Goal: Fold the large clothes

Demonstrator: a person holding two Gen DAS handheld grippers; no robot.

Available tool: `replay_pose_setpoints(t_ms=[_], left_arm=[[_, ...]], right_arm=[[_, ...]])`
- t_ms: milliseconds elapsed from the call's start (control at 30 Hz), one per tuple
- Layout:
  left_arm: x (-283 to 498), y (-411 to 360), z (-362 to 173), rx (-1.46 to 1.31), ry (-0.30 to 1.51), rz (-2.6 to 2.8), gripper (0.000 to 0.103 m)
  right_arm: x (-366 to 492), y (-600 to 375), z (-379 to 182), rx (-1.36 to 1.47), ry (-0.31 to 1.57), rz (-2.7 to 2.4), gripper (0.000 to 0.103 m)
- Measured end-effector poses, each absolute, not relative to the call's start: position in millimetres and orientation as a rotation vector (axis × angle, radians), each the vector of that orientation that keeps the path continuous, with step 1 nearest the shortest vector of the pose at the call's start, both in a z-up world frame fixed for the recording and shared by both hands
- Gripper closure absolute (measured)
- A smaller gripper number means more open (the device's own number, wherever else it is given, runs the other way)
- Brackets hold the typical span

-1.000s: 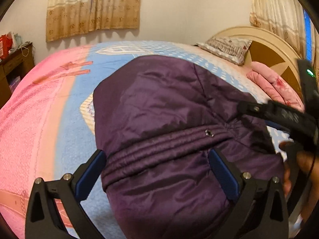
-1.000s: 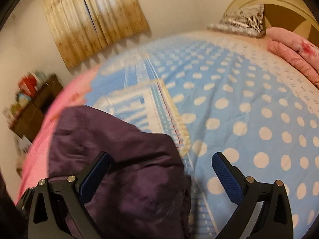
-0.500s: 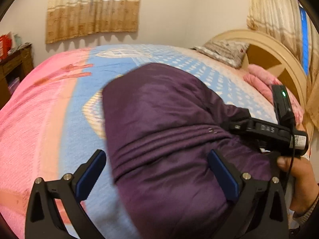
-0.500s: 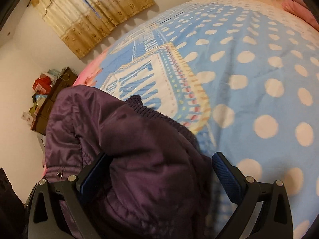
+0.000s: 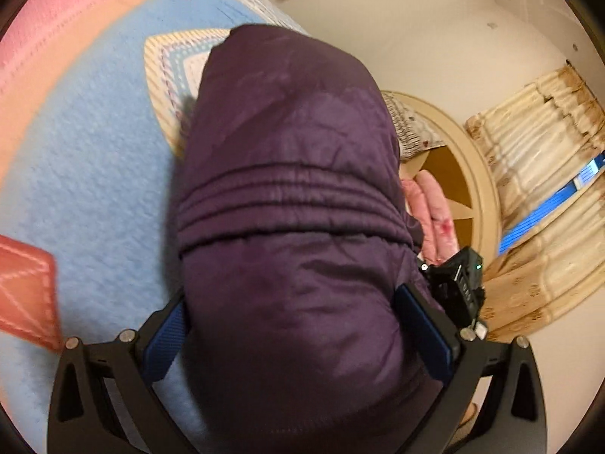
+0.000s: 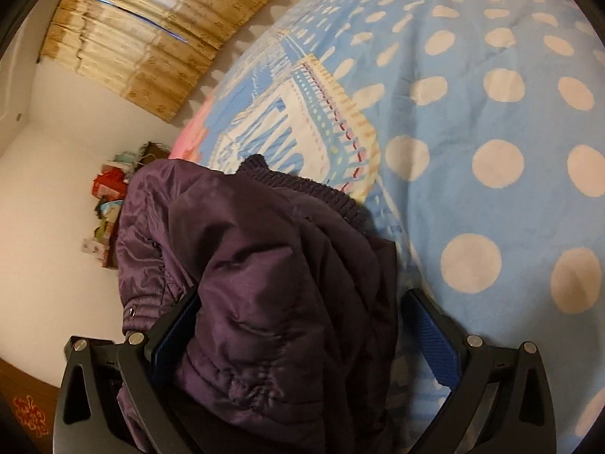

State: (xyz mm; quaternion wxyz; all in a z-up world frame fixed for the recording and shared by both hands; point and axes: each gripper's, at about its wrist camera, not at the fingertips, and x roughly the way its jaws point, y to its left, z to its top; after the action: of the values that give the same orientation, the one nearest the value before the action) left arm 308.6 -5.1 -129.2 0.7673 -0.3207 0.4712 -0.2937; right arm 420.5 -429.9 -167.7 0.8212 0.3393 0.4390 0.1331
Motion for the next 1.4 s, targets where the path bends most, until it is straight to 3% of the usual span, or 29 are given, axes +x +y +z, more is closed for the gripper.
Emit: replay_pose_setpoints(t_ms=[333, 700, 800, 867, 1067, 1400], left_arm=[[315, -19, -119, -0.627, 1.004, -0.663, 0.0], [328, -18, -130, -0.731, 1.055, -0.749, 0.0], [328, -24, -129, -0.711, 1.056, -0.742, 0.0], [326, -33, -120, -0.652, 1.043, -0.711, 0.0], [319, -54, -96, -0.526, 1.006, -0.674, 0.001], [280, -72, -67, -0.405, 0.914, -0.633, 0.005]], right_arm=[[429, -424, -171, 0.659, 0.926, 0.332, 0.002], [432, -423, -173, 0.633, 0.902, 0.388, 0.004], [429, -422, -172, 0.638, 0.88, 0.41, 0.012], [425, -423, -176, 0.673, 0.867, 0.438, 0.025], [415, -423, -175, 0.69, 0.832, 0.463, 0.039], [382, -417, -163, 0.698, 0.783, 0.531, 0.052]])
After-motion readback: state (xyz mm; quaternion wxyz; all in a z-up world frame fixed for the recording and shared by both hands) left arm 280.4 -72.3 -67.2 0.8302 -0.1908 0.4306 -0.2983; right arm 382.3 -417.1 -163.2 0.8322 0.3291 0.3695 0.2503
